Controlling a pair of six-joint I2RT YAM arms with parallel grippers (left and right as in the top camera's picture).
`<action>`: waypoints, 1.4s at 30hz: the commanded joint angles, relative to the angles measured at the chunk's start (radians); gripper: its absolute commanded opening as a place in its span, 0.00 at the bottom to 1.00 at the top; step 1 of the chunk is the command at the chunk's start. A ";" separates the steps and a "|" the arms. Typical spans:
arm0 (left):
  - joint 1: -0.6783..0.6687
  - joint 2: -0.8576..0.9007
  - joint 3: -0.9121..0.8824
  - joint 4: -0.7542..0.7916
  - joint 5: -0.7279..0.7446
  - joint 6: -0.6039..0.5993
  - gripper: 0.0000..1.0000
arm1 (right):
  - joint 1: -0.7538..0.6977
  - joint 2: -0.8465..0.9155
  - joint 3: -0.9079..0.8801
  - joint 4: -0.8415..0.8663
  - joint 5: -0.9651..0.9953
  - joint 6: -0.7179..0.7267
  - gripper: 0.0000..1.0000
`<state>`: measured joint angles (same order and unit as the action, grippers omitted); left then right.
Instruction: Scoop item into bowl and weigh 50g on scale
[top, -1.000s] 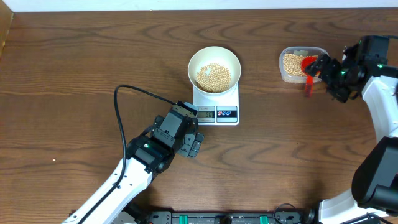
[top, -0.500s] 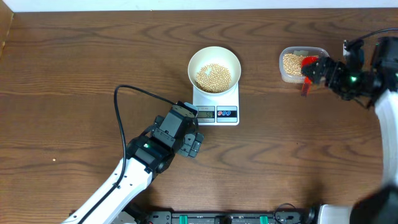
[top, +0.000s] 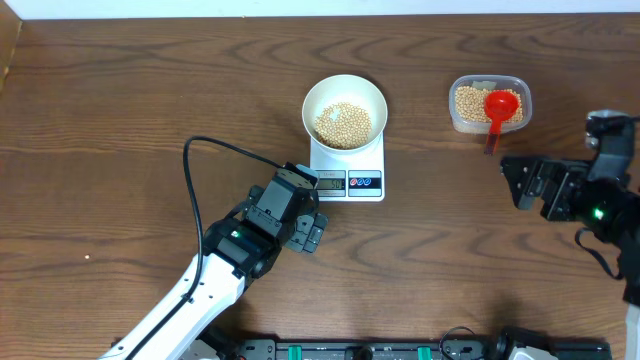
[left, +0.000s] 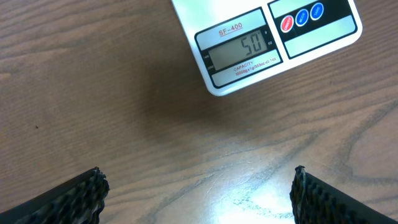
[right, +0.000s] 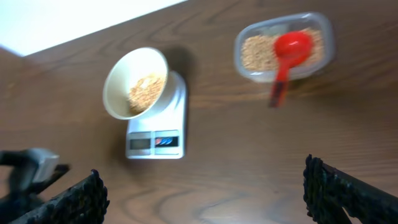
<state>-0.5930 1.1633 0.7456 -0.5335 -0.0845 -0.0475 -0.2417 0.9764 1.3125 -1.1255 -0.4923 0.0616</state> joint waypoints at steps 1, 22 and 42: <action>-0.003 0.006 -0.005 0.000 -0.003 0.014 0.96 | 0.004 -0.043 0.011 0.000 0.208 -0.019 0.99; -0.003 0.006 -0.005 0.000 -0.003 0.014 0.96 | 0.144 -0.220 -0.298 0.346 0.314 -0.123 0.99; -0.003 0.006 -0.005 0.000 -0.003 0.014 0.96 | 0.237 -0.869 -1.221 1.052 0.392 -0.110 0.99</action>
<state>-0.5930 1.1633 0.7437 -0.5331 -0.0845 -0.0471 -0.0113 0.1787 0.1757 -0.1196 -0.1139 -0.0555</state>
